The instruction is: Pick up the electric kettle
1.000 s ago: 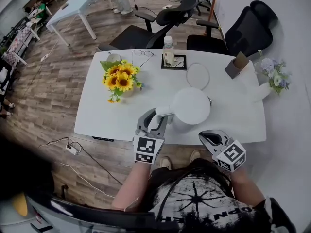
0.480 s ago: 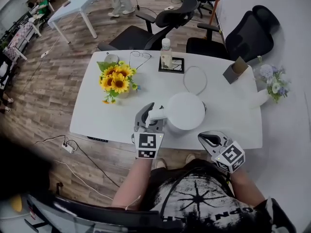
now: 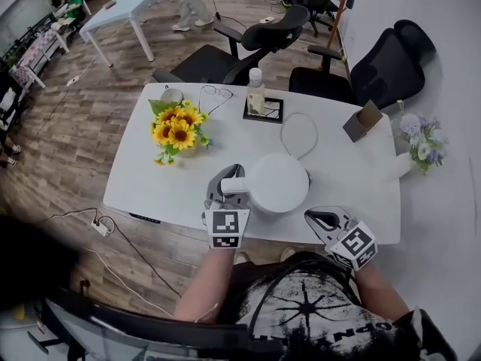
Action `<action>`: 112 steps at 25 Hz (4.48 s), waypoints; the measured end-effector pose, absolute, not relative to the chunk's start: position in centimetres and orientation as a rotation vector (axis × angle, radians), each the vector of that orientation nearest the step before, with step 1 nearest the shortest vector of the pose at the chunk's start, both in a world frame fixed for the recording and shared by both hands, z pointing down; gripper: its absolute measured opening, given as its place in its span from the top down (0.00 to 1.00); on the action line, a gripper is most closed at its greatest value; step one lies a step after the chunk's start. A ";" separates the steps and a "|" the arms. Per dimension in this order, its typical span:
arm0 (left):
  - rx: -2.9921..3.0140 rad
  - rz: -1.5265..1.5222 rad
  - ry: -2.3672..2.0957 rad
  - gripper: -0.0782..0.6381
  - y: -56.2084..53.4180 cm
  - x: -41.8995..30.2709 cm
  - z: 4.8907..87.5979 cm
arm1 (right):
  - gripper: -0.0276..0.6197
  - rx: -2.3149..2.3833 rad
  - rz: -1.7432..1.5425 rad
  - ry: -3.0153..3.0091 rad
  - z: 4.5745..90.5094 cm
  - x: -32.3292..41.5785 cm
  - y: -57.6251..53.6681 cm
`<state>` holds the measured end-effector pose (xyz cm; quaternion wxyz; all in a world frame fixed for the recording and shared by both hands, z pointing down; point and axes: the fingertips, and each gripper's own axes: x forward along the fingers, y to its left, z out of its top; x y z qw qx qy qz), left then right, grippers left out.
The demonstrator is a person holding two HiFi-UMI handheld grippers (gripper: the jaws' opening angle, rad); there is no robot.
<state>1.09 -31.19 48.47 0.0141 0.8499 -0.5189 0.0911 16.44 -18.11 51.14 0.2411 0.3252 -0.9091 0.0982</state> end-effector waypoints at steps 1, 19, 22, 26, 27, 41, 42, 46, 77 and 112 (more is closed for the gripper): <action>2.644 0.280 -1.624 0.88 -31.2 1.1 48.5 | 0.92 0.887 0.263 -2.488 51.1 16.6 -18.3; 2.634 0.228 -1.646 0.88 -34.0 1.4 47.5 | 0.92 0.924 0.217 -2.488 50.3 18.6 -19.5; 2.635 0.202 -1.648 0.88 -34.4 1.1 46.6 | 0.92 0.936 0.214 -2.485 50.1 18.6 -19.5; 2.640 0.191 -1.655 0.88 -34.7 0.2 45.6 | 0.92 0.952 0.204 -2.489 49.6 18.1 -19.6; 2.637 0.189 -1.661 0.88 -34.8 -0.1 45.4 | 0.92 0.953 0.202 -2.492 49.6 17.8 -19.6; 2.569 0.205 -1.744 0.88 -33.8 -7.4 45.0 | 0.92 0.923 0.202 -2.513 49.9 13.4 -18.8; 2.562 0.207 -1.752 0.88 -33.7 -8.0 45.1 | 0.92 0.918 0.200 -2.515 49.8 13.0 -18.7; 2.526 0.223 -1.790 0.88 -33.3 -10.4 45.5 | 0.92 0.892 0.184 -2.522 49.8 11.3 -18.7; 2.436 0.156 -1.896 0.88 -33.1 -17.3 49.5 | 0.92 0.765 0.116 -2.439 51.1 6.5 -18.8; 2.530 0.337 -1.774 0.73 -29.7 -16.6 50.8 | 0.92 0.753 0.144 -2.468 52.1 4.0 -16.5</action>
